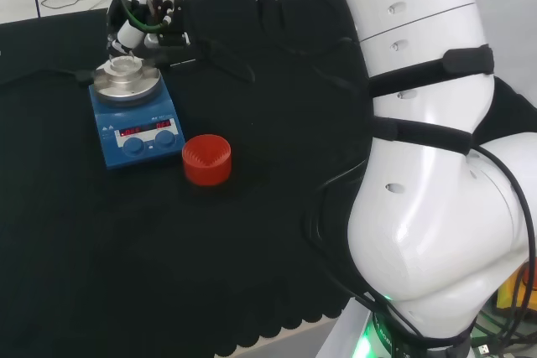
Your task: Place the round-bottom flask on the heater.
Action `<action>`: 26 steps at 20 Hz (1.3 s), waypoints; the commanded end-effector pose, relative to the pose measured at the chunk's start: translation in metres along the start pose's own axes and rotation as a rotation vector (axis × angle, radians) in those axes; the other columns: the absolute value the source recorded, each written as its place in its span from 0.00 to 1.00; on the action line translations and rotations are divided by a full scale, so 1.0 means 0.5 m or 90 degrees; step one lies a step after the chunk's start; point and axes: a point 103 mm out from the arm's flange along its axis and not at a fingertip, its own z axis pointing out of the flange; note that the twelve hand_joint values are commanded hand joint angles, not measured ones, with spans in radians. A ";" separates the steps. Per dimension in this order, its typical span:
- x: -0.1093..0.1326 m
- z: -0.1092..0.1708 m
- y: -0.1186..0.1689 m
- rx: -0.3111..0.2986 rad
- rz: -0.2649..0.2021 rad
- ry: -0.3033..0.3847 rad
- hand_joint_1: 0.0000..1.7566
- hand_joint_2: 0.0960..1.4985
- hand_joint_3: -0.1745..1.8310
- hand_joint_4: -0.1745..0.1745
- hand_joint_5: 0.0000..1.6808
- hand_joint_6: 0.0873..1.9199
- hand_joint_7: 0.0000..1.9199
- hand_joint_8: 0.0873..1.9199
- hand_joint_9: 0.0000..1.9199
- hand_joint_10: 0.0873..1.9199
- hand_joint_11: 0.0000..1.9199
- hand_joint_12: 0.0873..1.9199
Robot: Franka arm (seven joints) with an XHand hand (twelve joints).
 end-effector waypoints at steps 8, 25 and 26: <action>-0.003 0.010 0.004 0.014 0.000 0.004 0.63 0.37 0.49 1.00 0.71 0.44 0.36 0.32 0.45 0.24 0.32 0.64; -0.001 0.005 -0.033 0.024 0.002 -0.004 0.56 0.36 0.43 0.30 0.41 0.39 0.23 0.35 0.35 0.29 0.25 0.66; 0.001 0.002 -0.039 0.022 0.002 -0.005 0.56 0.36 0.43 0.30 0.40 0.39 0.23 0.35 0.35 0.29 0.25 0.66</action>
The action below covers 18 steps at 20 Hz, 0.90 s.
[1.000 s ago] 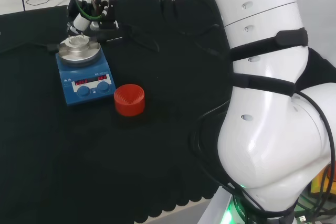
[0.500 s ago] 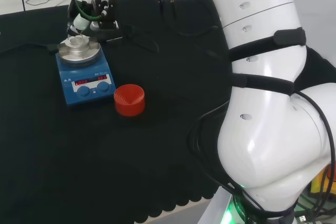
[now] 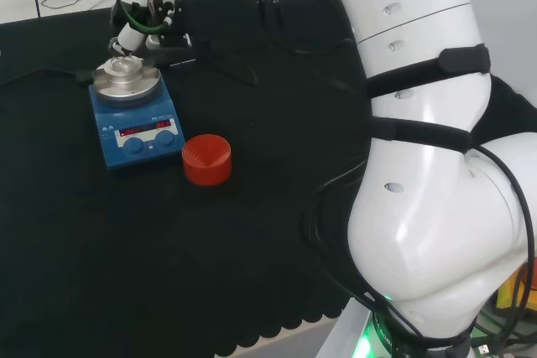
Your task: Place the round-bottom flask on the heater.
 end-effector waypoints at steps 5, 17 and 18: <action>0.010 -0.031 -0.074 -0.027 0.007 -0.008 0.56 0.36 0.43 0.30 0.39 0.38 0.22 0.35 0.35 0.29 0.25 0.66; 0.048 -0.081 -0.194 -0.079 0.028 -0.017 0.55 0.36 0.43 0.30 0.38 0.38 0.22 0.35 0.34 0.29 0.24 0.67; 0.052 -0.080 -0.202 -0.078 0.029 -0.018 0.55 0.36 0.43 0.29 0.38 0.38 0.22 0.35 0.34 0.29 0.24 0.67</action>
